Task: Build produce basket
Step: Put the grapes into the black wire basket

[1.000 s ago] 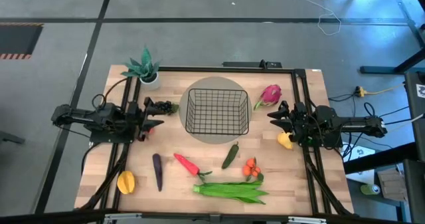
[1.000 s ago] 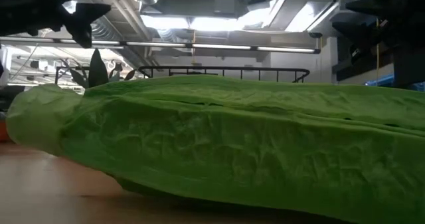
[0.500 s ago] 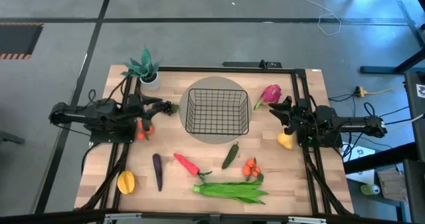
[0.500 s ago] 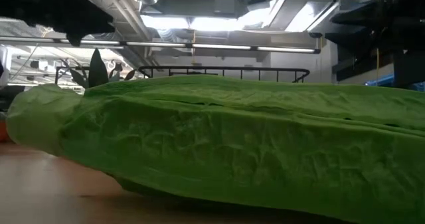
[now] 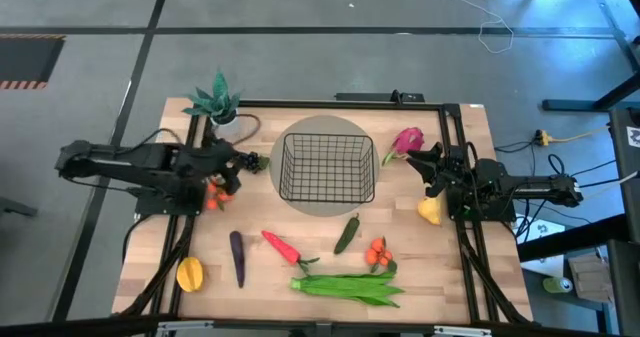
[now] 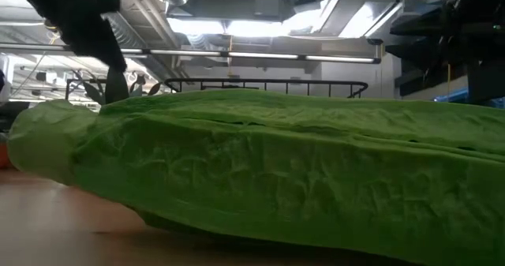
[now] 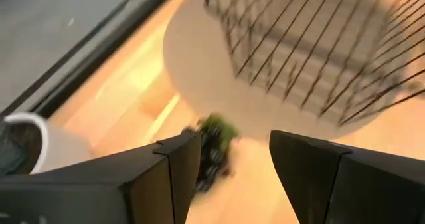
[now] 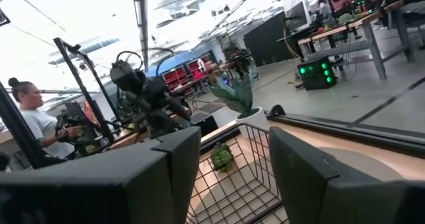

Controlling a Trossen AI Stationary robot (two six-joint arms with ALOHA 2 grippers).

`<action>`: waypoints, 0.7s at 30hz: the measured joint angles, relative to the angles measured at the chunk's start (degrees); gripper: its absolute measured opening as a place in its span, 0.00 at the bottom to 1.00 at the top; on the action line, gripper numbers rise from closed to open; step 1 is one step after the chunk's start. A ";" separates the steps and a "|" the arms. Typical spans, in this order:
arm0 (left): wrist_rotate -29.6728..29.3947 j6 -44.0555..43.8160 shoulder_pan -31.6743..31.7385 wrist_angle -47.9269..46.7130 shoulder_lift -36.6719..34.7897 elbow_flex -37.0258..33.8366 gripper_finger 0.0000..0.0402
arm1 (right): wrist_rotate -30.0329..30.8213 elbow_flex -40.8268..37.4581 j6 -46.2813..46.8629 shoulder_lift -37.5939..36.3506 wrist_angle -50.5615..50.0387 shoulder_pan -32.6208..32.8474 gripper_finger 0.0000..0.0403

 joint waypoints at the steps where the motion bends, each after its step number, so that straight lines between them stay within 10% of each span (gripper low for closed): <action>1: 0.62 0.95 0.95 -0.41 2.51 0.33 0.43 | -0.03 0.00 0.00 0.00 -0.01 0.00 0.42; 21: 16.40 17.27 22.75 6.81 24.76 0.69 0.43 | -0.38 -0.02 -0.14 0.00 -1.23 0.00 0.42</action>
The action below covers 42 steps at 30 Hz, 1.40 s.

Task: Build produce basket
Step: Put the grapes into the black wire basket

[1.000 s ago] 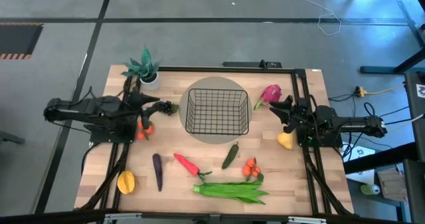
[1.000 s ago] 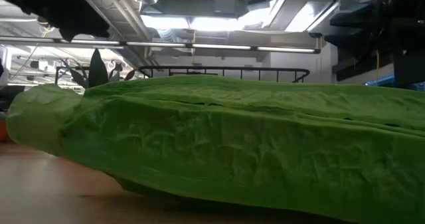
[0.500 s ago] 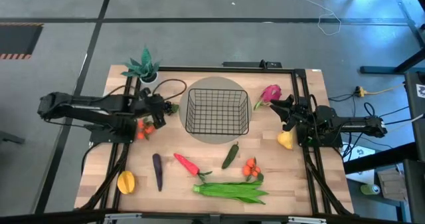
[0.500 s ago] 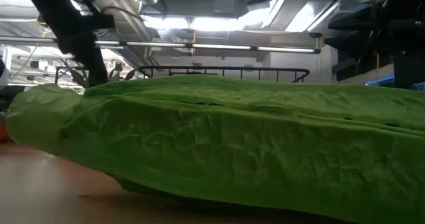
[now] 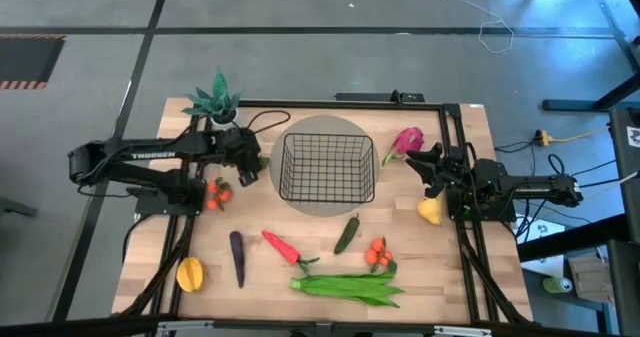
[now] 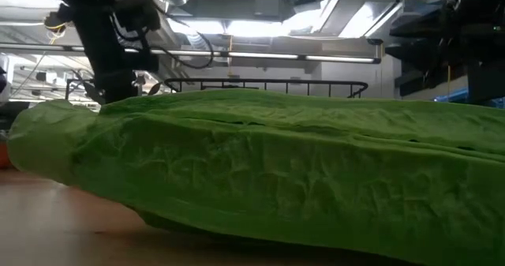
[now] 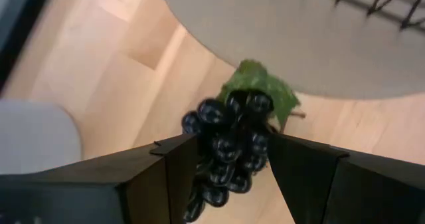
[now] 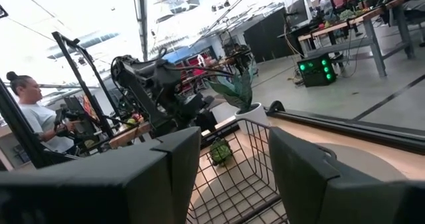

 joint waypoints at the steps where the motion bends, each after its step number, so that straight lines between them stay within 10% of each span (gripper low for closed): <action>1: 1.06 0.59 0.93 -0.11 0.55 0.00 0.43 | 0.00 0.02 -0.01 0.00 -0.24 0.00 0.42; 25: 4.25 0.68 8.31 0.73 14.71 0.09 0.42 | 0.00 0.02 0.36 0.00 -2.34 0.02 0.42; 36: 2.78 -12.65 7.48 -0.91 11.00 -0.09 0.06 | 0.00 0.01 0.54 0.00 -2.34 0.02 0.42; 42: 2.15 -19.10 7.46 -6.60 4.31 -0.13 0.03 | 0.00 0.02 0.56 -0.02 -2.40 0.02 0.42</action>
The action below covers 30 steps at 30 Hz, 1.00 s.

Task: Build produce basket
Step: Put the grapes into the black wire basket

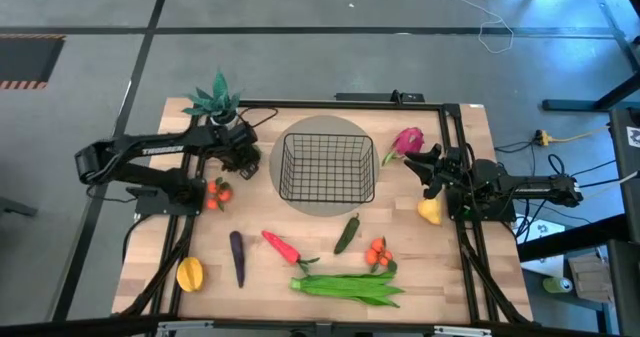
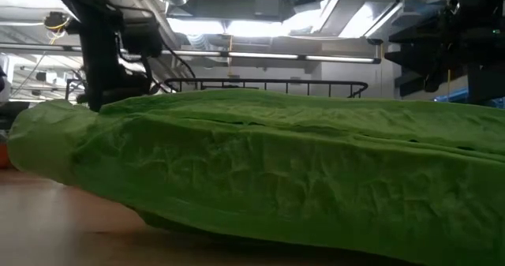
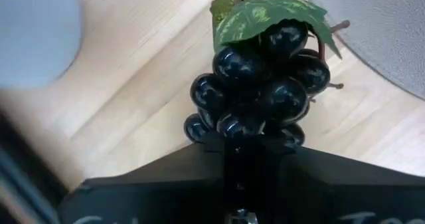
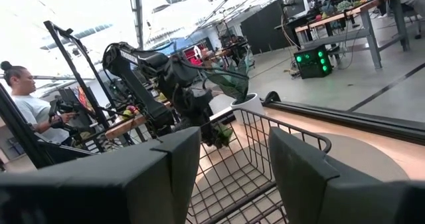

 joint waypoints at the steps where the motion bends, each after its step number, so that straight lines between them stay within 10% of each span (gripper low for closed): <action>1: -0.27 -0.93 -0.01 -0.87 -1.18 -0.03 0.02 | 0.00 -0.01 -0.01 0.00 -0.13 0.00 0.42; 16: -8.98 1.58 -4.93 9.48 -17.81 9.02 0.02 | -0.46 0.00 -0.20 0.00 -0.33 0.00 0.42; 30: 2.69 9.27 -14.61 44.81 -1.73 9.27 0.02 | -0.46 0.00 -0.17 0.00 -0.33 0.00 0.42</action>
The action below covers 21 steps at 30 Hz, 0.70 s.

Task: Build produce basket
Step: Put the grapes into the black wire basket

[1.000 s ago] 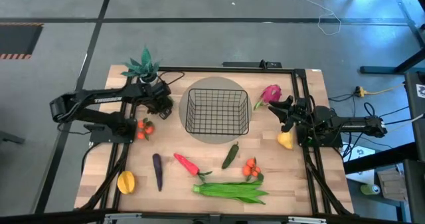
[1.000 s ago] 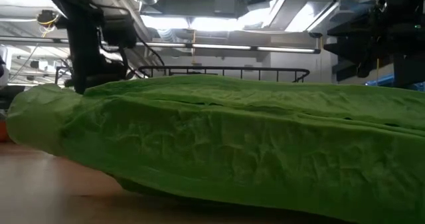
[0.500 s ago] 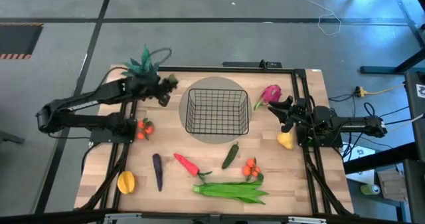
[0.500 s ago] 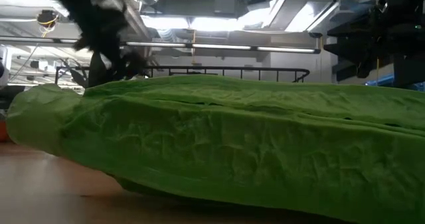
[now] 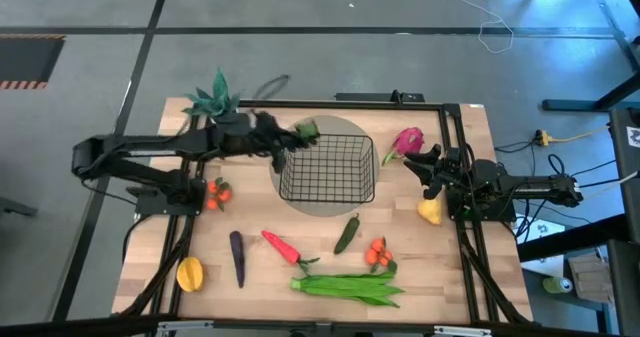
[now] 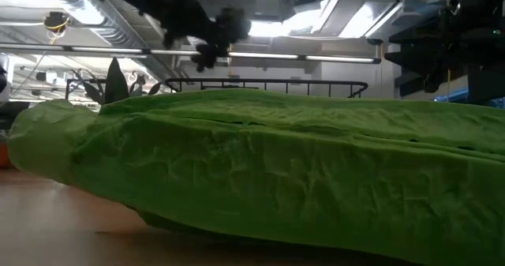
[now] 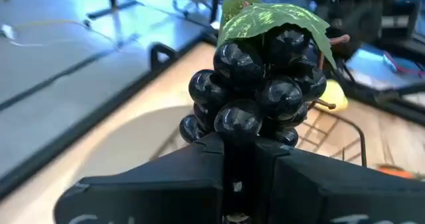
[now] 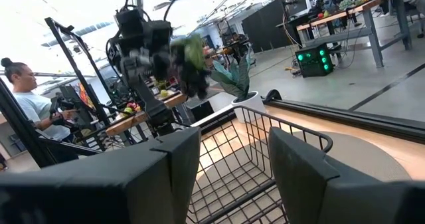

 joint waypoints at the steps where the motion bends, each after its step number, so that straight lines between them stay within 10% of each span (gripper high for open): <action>1: 0.23 -0.01 -0.46 0.97 1.78 0.00 0.02 | 0.00 -0.01 0.00 0.00 0.00 0.00 0.42; 21: -2.12 5.89 -1.16 5.70 17.42 0.00 0.14 | 0.02 -0.02 0.20 -0.01 0.07 0.00 0.42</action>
